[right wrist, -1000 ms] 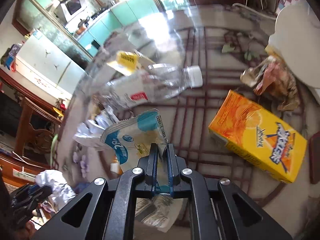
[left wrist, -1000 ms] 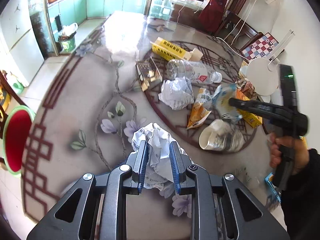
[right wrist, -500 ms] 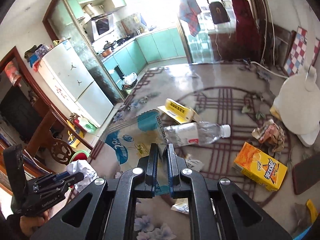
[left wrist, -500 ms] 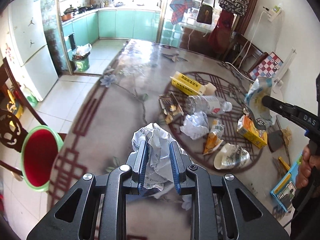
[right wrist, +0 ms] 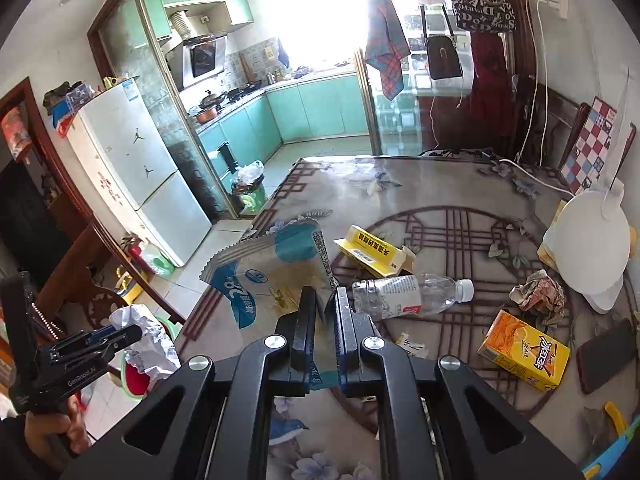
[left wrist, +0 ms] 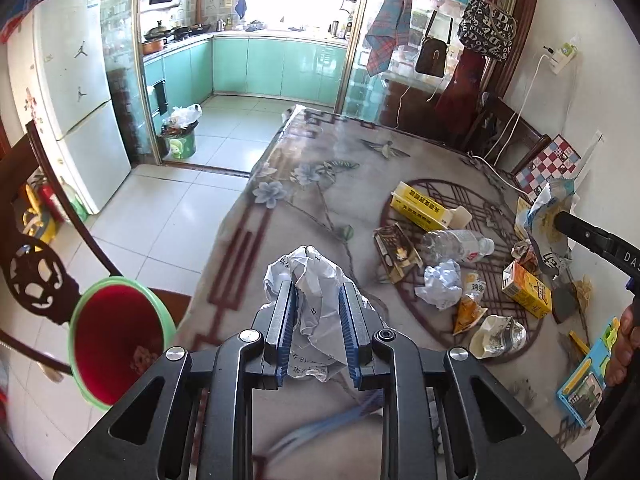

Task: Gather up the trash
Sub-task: 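Carry both items over the red bucket and open both tools to drop them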

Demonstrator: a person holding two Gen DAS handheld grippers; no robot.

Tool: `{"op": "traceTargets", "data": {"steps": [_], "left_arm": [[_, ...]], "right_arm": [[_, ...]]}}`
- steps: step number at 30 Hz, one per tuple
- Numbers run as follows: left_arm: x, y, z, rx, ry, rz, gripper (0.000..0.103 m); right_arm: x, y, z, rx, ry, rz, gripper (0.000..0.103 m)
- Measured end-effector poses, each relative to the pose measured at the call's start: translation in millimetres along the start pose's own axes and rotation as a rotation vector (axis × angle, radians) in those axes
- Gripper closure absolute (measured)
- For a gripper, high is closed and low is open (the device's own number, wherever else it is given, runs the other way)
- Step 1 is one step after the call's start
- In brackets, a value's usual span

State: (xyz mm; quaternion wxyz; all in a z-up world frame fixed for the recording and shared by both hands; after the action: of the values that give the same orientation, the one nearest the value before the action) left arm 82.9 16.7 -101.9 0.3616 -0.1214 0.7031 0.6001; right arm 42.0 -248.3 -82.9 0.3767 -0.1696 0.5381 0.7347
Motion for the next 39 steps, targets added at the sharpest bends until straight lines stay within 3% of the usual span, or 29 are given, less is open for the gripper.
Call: {"op": "traceTargets", "data": {"steps": [19, 29, 39], "left_arm": [[-3, -3, 113, 0.057, -0.006, -0.016, 0.081], [22, -3, 178, -0.022, 0.086, 0.015, 0.081], [60, -10, 241, -0.136, 0.198, 0.082, 0.081]], "right_arm": [[20, -15, 124, 0.093, -0.001, -0.034, 0.096], [35, -49, 182, 0.036, 0.046, 0.026, 0.096], [71, -115, 246, -0.083, 0.139, 0.178, 0.096]]}}
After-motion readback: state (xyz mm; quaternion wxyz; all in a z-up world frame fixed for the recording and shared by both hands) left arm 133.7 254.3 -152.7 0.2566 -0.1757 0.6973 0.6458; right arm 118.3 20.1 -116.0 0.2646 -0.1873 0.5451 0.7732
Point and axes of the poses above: each gripper's, at about its wrist camera, not at the fingertips, and y roughly against the way its jaws point, z to its left, x to its underside, the point moved 1 cm from there along -y, roughly the way its jaws point, and after that the axes turned 10 degrees about -y, right-handed, at the moved point
